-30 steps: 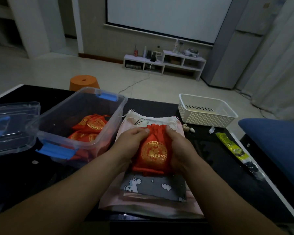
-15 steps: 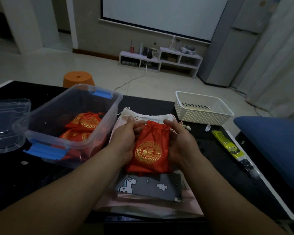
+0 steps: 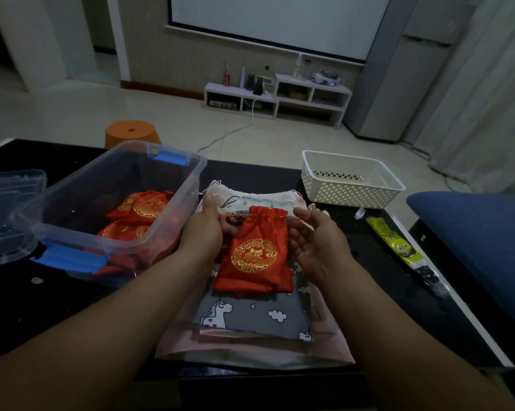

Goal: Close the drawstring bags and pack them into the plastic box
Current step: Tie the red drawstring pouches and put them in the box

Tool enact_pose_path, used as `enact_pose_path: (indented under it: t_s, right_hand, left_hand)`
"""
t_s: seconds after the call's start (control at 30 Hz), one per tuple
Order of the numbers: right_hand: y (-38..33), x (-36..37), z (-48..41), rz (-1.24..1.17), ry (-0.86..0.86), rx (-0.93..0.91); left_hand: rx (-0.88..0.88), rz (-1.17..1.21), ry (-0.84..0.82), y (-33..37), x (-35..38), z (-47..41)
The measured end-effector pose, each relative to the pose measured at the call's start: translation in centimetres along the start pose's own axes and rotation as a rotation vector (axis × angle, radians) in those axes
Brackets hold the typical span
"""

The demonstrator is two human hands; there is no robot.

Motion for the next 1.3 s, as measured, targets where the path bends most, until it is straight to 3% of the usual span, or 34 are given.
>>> enact_pose_path:
  t_s: [0.07, 0.27, 0.47, 0.73, 0.97, 1.2, 1.3]
  right_hand:
    - [0.3, -0.3, -0.3, 0.015, 0.024, 0.018]
    - [0.0, -1.6, -1.6, -0.014, 0.070, 0.061]
    - [0.3, -2.1, -2.1, -0.013, 0.068, 0.095]
    - [-1.4, -0.9, -1.5, 0.217, 0.002, -0.158]
    - [-3.7, 2.1, 1.8, 0.569, -0.026, -0.447]
    - [-3.7, 4.1, 2.4, 0.864, -0.122, -0.808]
    - [-3.2, 4.6, 2.5, 0.954, -0.168, -0.887]
  left_hand:
    - [0.022, -0.021, -0.005, 0.0, -0.4, -0.3]
    - [-0.190, 0.437, 0.013, 0.1, -0.3, -0.4]
    - [-0.232, 0.582, 0.011, -0.5, -0.2, -0.2]
    - [-0.028, 0.311, -0.134, 1.5, 0.1, 0.2]
    - [0.063, 0.273, -0.261, 3.9, 2.2, 2.5]
    - [0.519, -0.372, -0.296, 5.6, 4.0, 2.6]
    - [0.591, -0.493, -0.294, 5.4, 4.8, 2.6]
Point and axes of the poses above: each hand's wrist, its own z-axis away from the middle knuckle, its own x-axis out of the palm, y = z × x, the point moved 5 cm from there along -z, towards the middle knuckle, and after that the axes turned 3 degrees about x, right-handed, at the moved point
